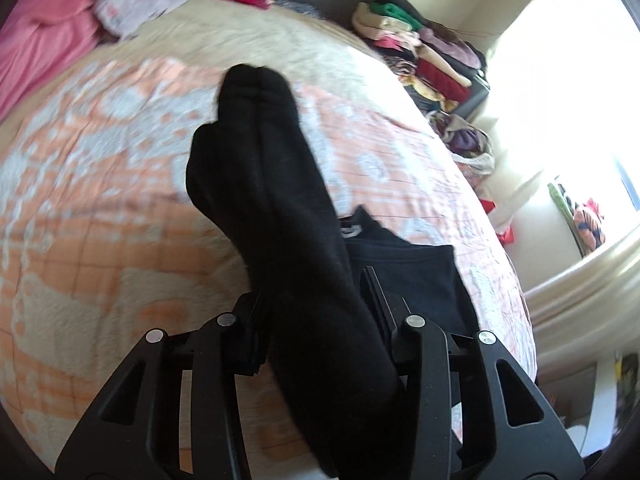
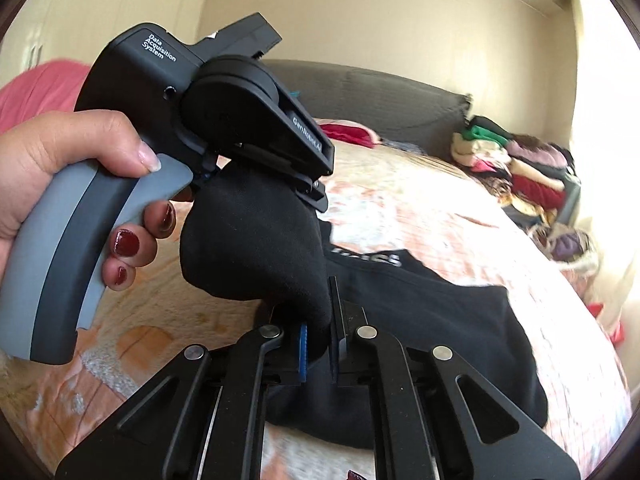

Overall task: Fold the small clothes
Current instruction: 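Lift the shirt edge with both grippers and fold it over the rest, then lay the folded half down and open both grippers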

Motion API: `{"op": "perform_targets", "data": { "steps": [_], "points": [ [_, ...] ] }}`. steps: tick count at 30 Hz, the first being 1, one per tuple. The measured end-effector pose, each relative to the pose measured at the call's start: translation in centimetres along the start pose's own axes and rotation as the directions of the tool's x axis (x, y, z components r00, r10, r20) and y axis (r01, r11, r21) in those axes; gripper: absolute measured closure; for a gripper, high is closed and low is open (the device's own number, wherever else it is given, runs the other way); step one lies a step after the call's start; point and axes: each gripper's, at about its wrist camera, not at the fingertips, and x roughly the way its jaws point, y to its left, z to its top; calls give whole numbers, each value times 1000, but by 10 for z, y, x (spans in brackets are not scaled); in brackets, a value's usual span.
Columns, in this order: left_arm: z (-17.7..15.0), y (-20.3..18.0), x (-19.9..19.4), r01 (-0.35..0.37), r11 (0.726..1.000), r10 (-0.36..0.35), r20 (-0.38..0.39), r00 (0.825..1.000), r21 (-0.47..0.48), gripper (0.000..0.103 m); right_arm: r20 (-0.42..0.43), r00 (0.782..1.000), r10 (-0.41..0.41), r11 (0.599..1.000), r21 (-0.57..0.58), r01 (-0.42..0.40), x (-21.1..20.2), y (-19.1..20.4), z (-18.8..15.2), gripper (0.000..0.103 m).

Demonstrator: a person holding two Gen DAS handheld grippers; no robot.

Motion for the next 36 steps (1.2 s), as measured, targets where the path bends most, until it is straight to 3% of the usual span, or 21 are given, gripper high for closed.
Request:
{"op": "perform_targets", "data": {
  "steps": [5, 15, 18, 20, 21, 22, 24, 27, 30, 34, 36],
  "points": [
    [4, -46, 16, -8, 998, 8, -5, 1000, 63, 71, 7, 999, -31, 997, 77, 31, -11, -26, -8, 97],
    [-1, -99, 73, -19, 989, 32, -86, 996, 148, 70, -48, 998, -38, 966, 256, 49, -17, -74, -39, 97],
    [-10, -112, 95, -13, 986, 33, -119, 992, 167, 58, -85, 996, -21, 943, 328, 48, -12, -90, -53, 97],
    [-13, -118, 107, 0, 985, 26, -146, 989, 175, 48, -108, 994, 8, 918, 395, 36, -9, -102, -65, 97],
    [-15, -122, 110, 30, 984, -2, -157, 988, 175, 35, -114, 993, 21, 906, 422, 30, -7, -106, -69, 96],
    [-16, -124, 109, 71, 984, -45, -159, 986, 163, 29, -117, 992, 46, 879, 476, 16, -7, -115, -78, 96],
    [-16, -123, 103, 108, 983, -86, -146, 985, 151, 28, -112, 989, 97, 821, 571, -16, -6, -129, -91, 96],
    [-17, -110, 88, 94, 984, -79, -102, 992, 151, 28, -65, 979, 194, 685, 723, -88, -7, -151, -114, 95],
    [-23, -92, 77, 5, 986, 7, -67, 998, 169, 28, -35, 973, 228, 627, 770, -119, -11, -160, -115, 82],
    [-36, -64, 68, -84, 981, 94, -52, 994, 174, 28, 1, 975, 224, 631, 762, -146, -11, -174, -96, 41],
    [-42, -58, 68, -90, 980, 102, -61, 993, 178, 28, -6, 974, 225, 633, 761, -142, -4, -185, -88, 39]
  ]
}}
